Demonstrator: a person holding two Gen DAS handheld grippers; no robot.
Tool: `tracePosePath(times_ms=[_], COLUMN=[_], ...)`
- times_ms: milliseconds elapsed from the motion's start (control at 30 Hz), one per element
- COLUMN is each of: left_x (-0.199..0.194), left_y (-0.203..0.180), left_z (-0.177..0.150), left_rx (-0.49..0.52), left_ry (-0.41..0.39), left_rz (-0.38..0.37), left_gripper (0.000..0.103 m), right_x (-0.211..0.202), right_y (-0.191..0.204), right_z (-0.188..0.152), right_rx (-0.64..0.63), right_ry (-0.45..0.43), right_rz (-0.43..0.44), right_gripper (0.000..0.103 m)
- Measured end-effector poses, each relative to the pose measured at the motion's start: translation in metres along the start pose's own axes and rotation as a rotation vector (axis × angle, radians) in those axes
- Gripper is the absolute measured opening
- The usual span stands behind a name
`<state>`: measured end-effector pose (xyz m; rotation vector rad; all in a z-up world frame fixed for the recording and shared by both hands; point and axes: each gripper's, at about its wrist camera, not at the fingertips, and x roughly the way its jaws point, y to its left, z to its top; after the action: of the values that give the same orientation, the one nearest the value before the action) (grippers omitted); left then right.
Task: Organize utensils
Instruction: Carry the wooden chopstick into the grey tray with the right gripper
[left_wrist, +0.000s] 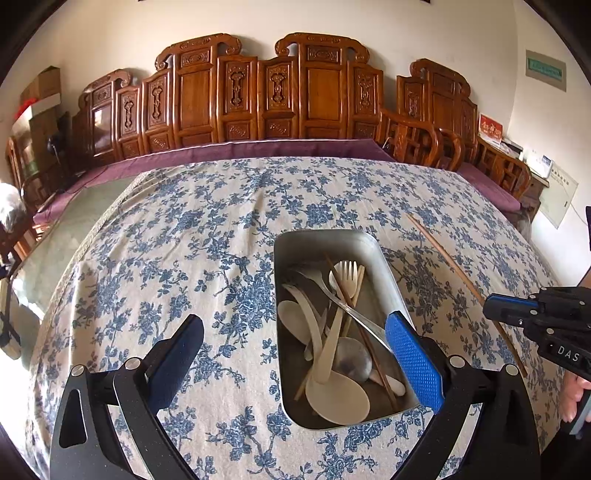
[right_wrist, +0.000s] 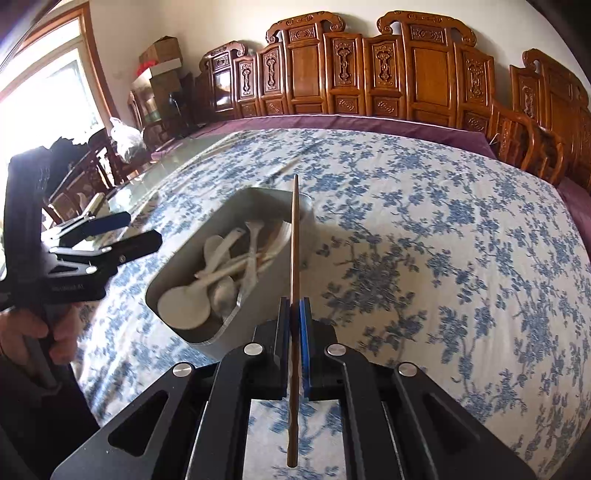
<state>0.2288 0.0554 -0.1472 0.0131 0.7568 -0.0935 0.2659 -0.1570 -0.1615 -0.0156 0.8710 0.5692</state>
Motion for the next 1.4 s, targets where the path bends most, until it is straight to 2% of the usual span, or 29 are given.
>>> tracePosePath(times_ms=[367, 533, 867, 1133, 1400], left_x=[-0.008, -0.009, -0.007, -0.006, -0.005], left_y=[0.035, 0.046, 0.057, 0.059, 0.059], left_z=[0.011, 0.014, 0.015, 0.015, 0.015], left_rx=[-0.072, -0.081, -0.100, -0.104, -0.103], left_ry=[-0.022, -0.031, -0.024, -0.022, -0.017], left_rz=[0.012, 0.044, 0.056, 0.055, 0.063], left_gripper=[0.095, 0.095, 0.095, 0.095, 0.095], right_x=[0.032, 0.056, 0.104, 0.112, 0.109], right_y=[0.031, 0.044, 0.063, 0.065, 0.073], right_z=[0.039, 0.048, 0.039, 0.028, 0.030], right_rx=[0.092, 0.120, 0.093, 0.041, 0.023], right_ry=[-0.004, 0.008, 0.065, 0.103, 0.102], right_rz=[0.071, 0.071, 0.026, -0.027, 0.050], right_gripper=[0.006, 0.006, 0.006, 0.006, 0.007])
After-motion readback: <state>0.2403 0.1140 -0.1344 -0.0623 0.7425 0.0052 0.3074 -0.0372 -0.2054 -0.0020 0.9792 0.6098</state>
